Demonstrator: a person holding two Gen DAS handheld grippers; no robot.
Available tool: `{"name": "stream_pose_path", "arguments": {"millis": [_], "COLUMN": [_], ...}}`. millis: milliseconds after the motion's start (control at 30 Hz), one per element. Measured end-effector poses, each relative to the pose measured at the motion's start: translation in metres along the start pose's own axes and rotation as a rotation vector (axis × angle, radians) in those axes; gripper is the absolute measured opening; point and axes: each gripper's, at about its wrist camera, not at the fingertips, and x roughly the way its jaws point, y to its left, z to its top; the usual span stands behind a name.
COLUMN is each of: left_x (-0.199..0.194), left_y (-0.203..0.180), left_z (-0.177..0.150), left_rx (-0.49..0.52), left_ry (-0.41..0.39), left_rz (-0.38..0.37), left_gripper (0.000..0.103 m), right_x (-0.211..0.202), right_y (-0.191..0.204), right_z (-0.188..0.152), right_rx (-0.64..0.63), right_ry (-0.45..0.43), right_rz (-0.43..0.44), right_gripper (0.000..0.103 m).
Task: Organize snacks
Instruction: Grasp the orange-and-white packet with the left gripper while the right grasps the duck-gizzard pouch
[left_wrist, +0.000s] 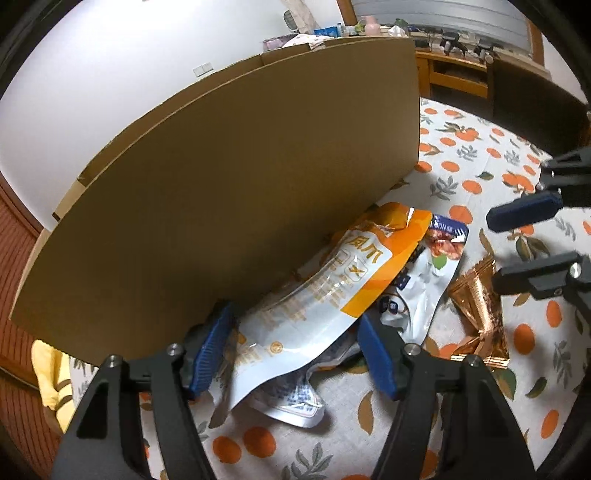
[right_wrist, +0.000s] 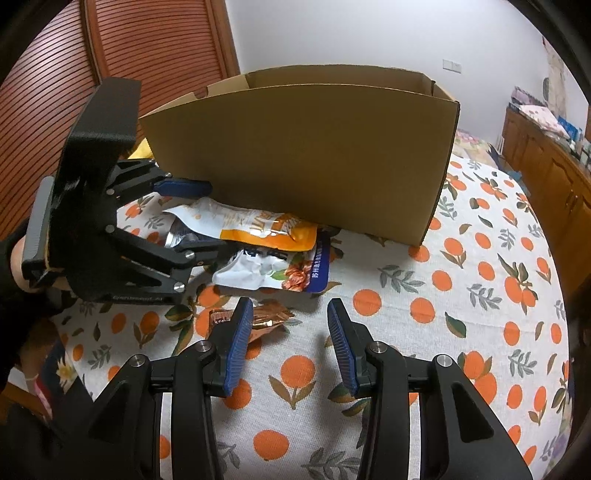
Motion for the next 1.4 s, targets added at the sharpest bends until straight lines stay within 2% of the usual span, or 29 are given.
{"name": "stream_pose_path", "arguments": {"millis": [33,100,167,200,267,433,567,700,1167,1400], "left_x": [-0.002,-0.008,-0.014,-0.016,-0.018,-0.016,-0.01,-0.016,-0.05,-0.05], "left_y": [0.001,0.006,0.015,0.02,0.024,0.025,0.023,0.025,0.026,0.032], "left_z": [0.0,-0.002,-0.002,-0.002,-0.002,0.004,0.006,-0.001,-0.015,-0.019], "left_rx": [-0.007,-0.031,-0.076,-0.1,-0.125,-0.113,-0.123,-0.129,-0.184,-0.207], "left_ry": [-0.009,-0.034,-0.05,-0.053,-0.057,-0.049,-0.057,-0.065,-0.141,-0.141], "left_rz": [-0.004,-0.013,-0.019,-0.042,-0.067,-0.058,-0.073,-0.091,-0.141,-0.139], "left_gripper": [0.065,0.055,0.038,0.036,0.036,0.038,0.037,0.032,0.02,0.021], "right_x": [0.0,0.001,0.002,0.002,0.004,0.007,0.018,0.032,0.058,0.075], "right_y": [0.0,0.0,0.0,0.001,0.001,0.003,0.002,0.0,0.02,0.031], "right_z": [0.0,-0.001,-0.001,-0.002,0.0,0.009,0.021,0.032,0.05,0.05], "right_rx": [0.001,0.003,0.004,0.005,0.009,0.018,0.036,0.037,-0.013,-0.06], "right_ry": [0.001,0.001,0.003,0.003,0.002,-0.007,-0.001,0.016,0.059,0.102], "right_rz": [0.0,0.002,0.004,0.006,0.007,0.027,0.036,0.008,0.049,0.009], "right_gripper": [0.042,0.042,0.042,0.042,0.042,0.043,0.055,0.057,0.07,0.077]}}
